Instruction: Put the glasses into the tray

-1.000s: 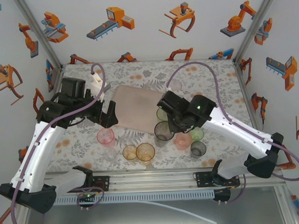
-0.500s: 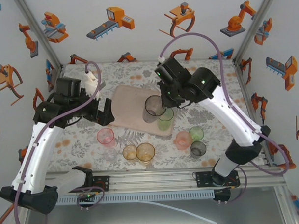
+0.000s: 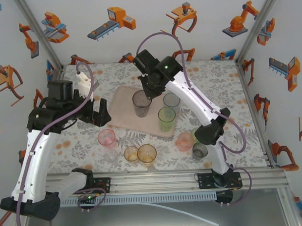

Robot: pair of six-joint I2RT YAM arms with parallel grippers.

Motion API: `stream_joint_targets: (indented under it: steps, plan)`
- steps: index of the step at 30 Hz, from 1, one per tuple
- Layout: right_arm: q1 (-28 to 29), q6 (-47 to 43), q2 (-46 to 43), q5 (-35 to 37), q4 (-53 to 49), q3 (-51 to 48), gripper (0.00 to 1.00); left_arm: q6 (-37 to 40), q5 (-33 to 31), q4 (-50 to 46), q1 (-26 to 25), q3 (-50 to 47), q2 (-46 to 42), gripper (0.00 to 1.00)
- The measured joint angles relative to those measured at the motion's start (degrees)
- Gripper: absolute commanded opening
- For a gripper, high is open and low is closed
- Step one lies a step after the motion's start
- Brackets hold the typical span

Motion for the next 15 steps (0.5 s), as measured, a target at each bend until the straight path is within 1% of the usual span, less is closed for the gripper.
stream_joint_targets:
  steps: [5,15]
  plan:
    - [-0.3,-1.2,1.2,0.7,0.7,-1.7,0.0,0.0,0.7,0.0,0.7,0.0,0.0,0.97]
    - [-1.1,-1.4,1.1,1.5,5.9,-10.6,0.0,0.0,1.4,0.0,1.2,-0.5,-0.2,0.97]
